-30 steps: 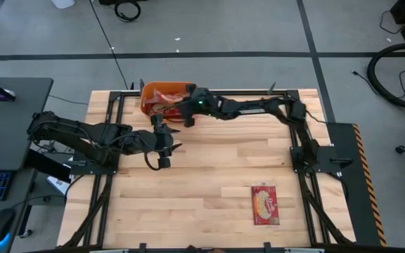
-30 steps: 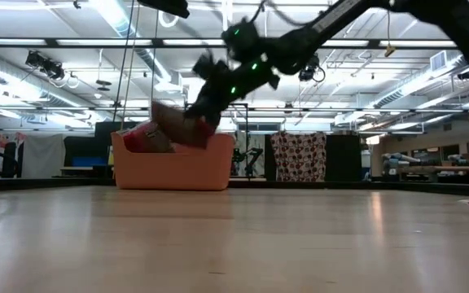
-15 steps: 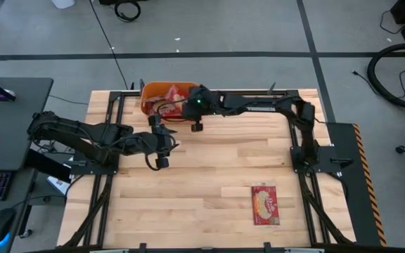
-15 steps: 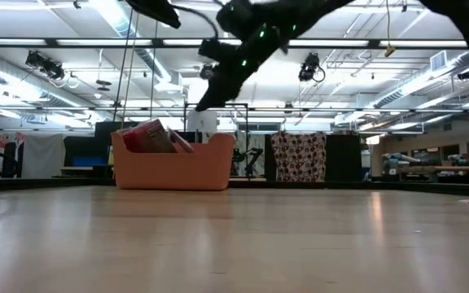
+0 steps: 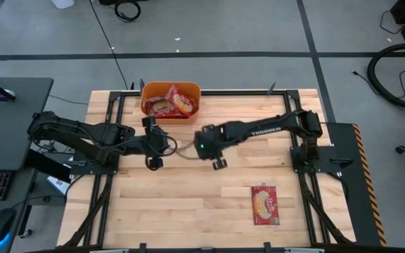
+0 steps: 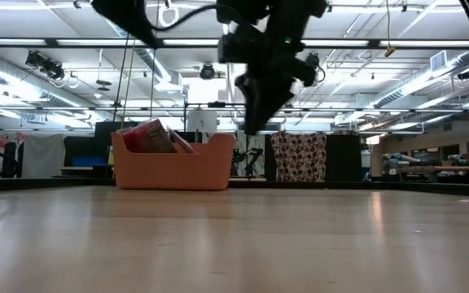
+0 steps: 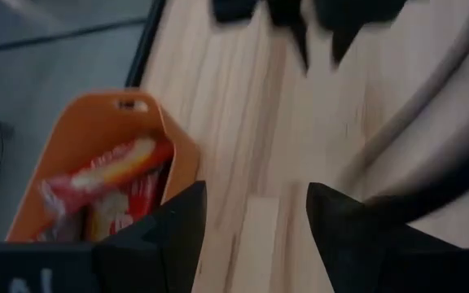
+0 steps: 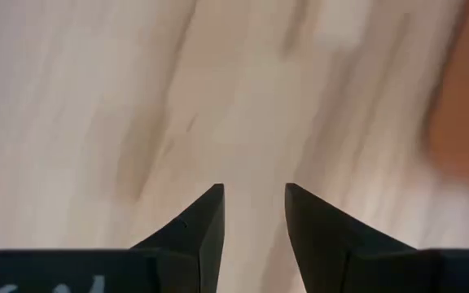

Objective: Sort popcorn bags into baskets
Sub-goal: Put the popcorn bag into the orange bin

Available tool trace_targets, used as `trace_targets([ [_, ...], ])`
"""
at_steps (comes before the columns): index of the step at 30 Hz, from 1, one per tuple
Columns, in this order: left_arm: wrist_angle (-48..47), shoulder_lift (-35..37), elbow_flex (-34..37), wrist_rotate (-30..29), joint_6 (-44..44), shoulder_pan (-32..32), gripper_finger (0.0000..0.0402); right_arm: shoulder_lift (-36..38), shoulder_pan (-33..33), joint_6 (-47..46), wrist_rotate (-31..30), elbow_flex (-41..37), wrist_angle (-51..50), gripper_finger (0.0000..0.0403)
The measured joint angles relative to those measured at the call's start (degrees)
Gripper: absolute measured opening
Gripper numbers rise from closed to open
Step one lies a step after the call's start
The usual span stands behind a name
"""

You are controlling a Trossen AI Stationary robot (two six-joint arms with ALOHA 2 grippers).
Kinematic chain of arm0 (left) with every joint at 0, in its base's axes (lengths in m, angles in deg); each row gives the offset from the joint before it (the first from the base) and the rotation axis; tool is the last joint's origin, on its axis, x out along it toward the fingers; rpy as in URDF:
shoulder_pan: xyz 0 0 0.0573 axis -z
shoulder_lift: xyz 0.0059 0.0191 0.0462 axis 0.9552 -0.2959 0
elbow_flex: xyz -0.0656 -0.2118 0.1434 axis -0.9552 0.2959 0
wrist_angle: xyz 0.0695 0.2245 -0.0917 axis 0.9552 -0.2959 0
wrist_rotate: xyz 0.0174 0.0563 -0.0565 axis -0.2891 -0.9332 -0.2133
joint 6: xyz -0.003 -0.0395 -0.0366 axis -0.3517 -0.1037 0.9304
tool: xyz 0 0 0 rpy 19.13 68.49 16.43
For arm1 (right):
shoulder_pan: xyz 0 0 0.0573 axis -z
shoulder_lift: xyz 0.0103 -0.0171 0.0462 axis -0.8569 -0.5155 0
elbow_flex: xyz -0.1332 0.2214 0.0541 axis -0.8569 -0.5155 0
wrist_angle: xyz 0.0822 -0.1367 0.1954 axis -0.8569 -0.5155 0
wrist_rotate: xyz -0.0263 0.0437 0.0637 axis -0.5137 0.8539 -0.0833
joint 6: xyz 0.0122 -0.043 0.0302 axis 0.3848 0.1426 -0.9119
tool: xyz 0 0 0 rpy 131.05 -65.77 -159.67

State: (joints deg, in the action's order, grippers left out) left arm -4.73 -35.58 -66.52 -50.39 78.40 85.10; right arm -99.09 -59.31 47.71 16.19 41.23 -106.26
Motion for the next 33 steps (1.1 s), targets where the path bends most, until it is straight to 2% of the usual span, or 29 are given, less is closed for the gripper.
trace_targets([
  [5, -6.8, 0.0, 0.0, 0.4, 1.5, 0.0, 0.0215, 3.1, -3.5, -7.6, -0.3, -5.3, -3.1, 0.0135],
  [9, -8.2, 0.0, 0.0, -0.5, 2.1, 0.0, 0.0215, 6.5, -7.2, -14.5, 0.9, -11.4, -3.9, 0.0135],
  [13, -7.9, 0.0, 0.0, -0.9, 2.0, -0.2, 0.0215, 10.0, -12.5, -21.2, 4.4, -18.3, -3.9, 0.0135],
  [19, -5.8, 0.0, 0.0, -1.3, 2.0, -1.4, 0.0215, 12.2, -21.7, -36.7, 12.1, -25.9, -3.7, 0.0135],
  [26, -2.8, 0.0, 0.0, -1.2, 1.9, -2.7, 0.0215, 12.2, -31.7, -51.7, 12.8, -27.5, -8.1, 0.0135],
  [33, -2.7, 0.0, 0.0, -1.2, 2.0, -2.6, 0.0215, 12.3, -37.0, -64.3, 13.9, -30.3, -6.8, 0.0135],
])
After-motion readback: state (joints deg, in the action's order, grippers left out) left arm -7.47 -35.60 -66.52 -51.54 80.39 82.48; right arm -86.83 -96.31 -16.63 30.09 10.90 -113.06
